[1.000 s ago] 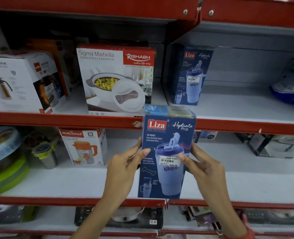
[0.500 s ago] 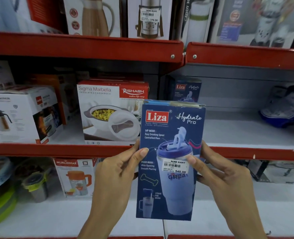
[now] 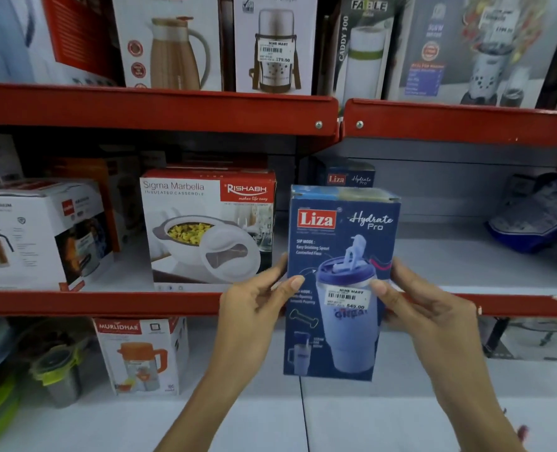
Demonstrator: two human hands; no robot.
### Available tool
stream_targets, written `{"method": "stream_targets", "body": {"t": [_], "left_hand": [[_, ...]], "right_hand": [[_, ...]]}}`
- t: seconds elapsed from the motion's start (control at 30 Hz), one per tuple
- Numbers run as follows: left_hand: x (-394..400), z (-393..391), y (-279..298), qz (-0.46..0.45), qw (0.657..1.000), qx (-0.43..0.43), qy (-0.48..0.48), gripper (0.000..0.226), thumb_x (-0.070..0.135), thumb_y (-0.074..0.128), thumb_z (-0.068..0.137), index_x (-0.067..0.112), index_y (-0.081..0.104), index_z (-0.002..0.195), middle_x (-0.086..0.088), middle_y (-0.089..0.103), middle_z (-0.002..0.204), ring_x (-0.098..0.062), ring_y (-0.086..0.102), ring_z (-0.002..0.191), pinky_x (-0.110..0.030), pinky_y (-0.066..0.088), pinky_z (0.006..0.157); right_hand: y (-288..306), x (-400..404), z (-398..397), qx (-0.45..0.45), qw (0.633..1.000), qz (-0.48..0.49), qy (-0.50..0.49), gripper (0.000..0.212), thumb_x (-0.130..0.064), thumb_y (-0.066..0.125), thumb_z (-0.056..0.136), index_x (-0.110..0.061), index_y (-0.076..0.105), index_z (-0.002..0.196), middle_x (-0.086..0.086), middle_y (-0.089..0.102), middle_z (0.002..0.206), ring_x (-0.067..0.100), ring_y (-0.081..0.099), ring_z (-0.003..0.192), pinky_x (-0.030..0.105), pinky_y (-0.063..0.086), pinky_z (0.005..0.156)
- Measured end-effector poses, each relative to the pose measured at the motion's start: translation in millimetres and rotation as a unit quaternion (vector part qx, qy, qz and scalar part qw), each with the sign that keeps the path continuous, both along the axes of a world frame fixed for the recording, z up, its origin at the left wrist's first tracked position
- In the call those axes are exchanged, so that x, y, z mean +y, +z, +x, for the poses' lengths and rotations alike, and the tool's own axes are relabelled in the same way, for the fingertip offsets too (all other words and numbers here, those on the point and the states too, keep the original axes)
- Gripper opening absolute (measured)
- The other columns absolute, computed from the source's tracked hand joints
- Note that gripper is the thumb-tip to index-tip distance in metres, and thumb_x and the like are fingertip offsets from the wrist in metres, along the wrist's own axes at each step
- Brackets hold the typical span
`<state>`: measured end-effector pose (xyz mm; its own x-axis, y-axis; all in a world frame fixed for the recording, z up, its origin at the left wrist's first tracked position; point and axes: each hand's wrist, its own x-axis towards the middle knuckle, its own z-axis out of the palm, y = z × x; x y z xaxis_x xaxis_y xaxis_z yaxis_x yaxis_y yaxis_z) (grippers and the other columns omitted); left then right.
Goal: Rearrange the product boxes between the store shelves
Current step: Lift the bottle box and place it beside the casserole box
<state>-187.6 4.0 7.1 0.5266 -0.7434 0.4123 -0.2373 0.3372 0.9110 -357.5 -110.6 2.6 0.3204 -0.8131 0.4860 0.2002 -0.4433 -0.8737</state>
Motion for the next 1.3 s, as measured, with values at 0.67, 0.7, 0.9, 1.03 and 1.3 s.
{"method": "stream_targets", "body": {"t": [0.67,0.7,0.9,1.03,1.3], "left_hand": [[-177.3,27.7,13.0,0.004,0.996,-0.086,0.020,0.062,0.005,0.071,0.077,0.015,0.046,0.134,-0.007,0.066,0.121,-0.014,0.064,0.106,-0.044,0.053,0.095],[-180.3,29.3,10.0,0.008,0.996,-0.086,0.024,0.062,0.006,0.071,0.077,0.015,0.047,0.133,-0.007,0.067,0.120,-0.014,0.064,0.106,-0.044,0.054,0.094],[-186.5,34.7,-4.0,0.034,0.995,-0.084,0.038,0.063,0.008,0.072,0.076,0.017,0.047,0.133,-0.008,0.067,0.120,-0.015,0.064,0.106,-0.045,0.054,0.093],[-185.5,36.7,-4.8,0.044,0.996,-0.075,0.033,0.063,0.008,0.071,0.077,0.017,0.045,0.135,-0.009,0.066,0.121,-0.015,0.062,0.107,-0.047,0.053,0.094],[-180.9,35.7,-3.4,0.054,0.993,-0.099,0.034,0.067,0.015,0.070,0.079,0.022,0.039,0.138,-0.008,0.063,0.127,-0.017,0.059,0.114,-0.049,0.052,0.095]], "right_hand": [[6.6,-168.4,41.1,-0.052,0.998,-0.009,-0.042,0.046,-0.015,0.067,0.083,-0.016,0.058,0.128,0.001,0.067,0.118,0.021,0.066,0.105,0.023,0.059,0.076],[4.5,-171.8,42.5,-0.049,0.998,-0.008,-0.042,0.046,-0.014,0.067,0.082,-0.015,0.058,0.128,0.001,0.067,0.118,0.023,0.066,0.106,0.025,0.058,0.077],[-12.0,-178.5,50.6,-0.039,0.999,0.003,-0.033,0.046,-0.012,0.065,0.083,-0.014,0.057,0.129,0.001,0.065,0.119,0.024,0.065,0.106,0.020,0.059,0.071],[-14.9,-182.7,54.3,-0.037,0.999,0.006,-0.034,0.050,-0.021,0.067,0.079,-0.015,0.059,0.128,0.003,0.067,0.120,0.025,0.066,0.106,0.026,0.059,0.075],[-13.5,-175.3,56.9,0.003,0.996,-0.011,-0.083,0.048,-0.020,0.064,0.086,-0.019,0.054,0.133,0.008,0.063,0.129,0.028,0.062,0.115,0.045,0.057,0.088]]}}
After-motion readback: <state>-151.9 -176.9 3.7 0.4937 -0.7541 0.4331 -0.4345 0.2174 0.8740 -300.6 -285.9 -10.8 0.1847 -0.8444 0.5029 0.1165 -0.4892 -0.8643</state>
